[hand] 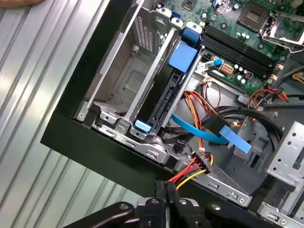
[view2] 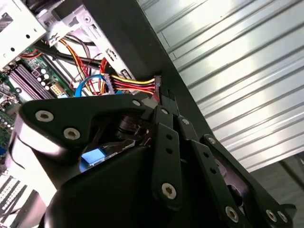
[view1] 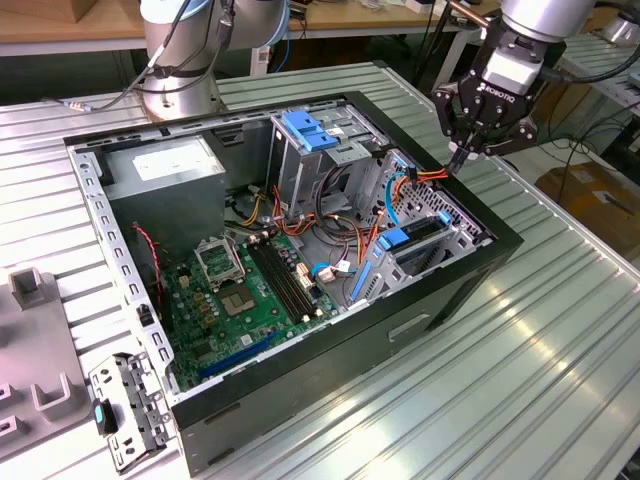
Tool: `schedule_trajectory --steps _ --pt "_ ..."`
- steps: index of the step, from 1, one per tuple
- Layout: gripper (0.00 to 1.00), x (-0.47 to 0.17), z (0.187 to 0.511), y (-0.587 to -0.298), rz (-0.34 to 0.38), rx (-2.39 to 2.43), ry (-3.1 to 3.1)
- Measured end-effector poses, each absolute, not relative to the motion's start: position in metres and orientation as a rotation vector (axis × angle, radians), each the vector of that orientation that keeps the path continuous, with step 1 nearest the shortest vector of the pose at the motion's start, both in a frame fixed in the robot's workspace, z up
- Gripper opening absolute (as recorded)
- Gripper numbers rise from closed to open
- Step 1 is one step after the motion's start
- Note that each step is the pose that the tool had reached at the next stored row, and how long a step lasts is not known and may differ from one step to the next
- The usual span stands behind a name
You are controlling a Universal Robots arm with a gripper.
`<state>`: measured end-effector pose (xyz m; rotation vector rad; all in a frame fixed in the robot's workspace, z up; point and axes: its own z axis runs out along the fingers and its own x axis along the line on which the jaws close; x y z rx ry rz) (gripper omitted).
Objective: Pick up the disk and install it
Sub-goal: 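Insert the first disk wire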
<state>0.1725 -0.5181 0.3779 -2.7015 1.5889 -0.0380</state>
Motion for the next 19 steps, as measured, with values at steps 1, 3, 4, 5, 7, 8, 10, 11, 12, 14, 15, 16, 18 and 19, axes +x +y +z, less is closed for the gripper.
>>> schedule_trajectory --steps 1,3,4,5,7,8,10,11,12,14,15,16,18,19 --pt "0.18 0.173 0.378 -0.518 -0.038 -2.717 1.562" --pt "0.18 0.173 0.378 -0.518 -0.038 -2.747 1.508" --pt "0.18 0.173 0.377 -0.518 -0.038 -2.762 1.480" --pt "0.18 0.173 0.377 -0.518 -0.037 -2.775 1.453" --pt "0.25 0.173 0.376 -0.518 -0.037 -2.800 1.404" --pt "0.25 0.173 0.375 -0.518 -0.037 -2.815 1.374" --pt "0.25 0.173 0.374 -0.518 -0.037 -2.844 1.311" --pt "0.25 0.173 0.373 -0.518 -0.036 -2.862 1.271" --pt "0.25 0.173 0.373 -0.518 -0.036 -2.873 1.244" --pt "0.25 0.173 0.370 -0.518 -0.036 -2.907 1.161" --pt "0.25 0.173 0.370 -0.518 -0.036 -2.918 1.134" --pt "0.25 0.173 0.369 -0.518 -0.036 -2.927 1.110" --pt "0.25 0.173 0.367 -0.518 -0.035 -2.943 1.064" --pt "0.25 0.173 0.365 -0.518 -0.035 -2.950 1.044"
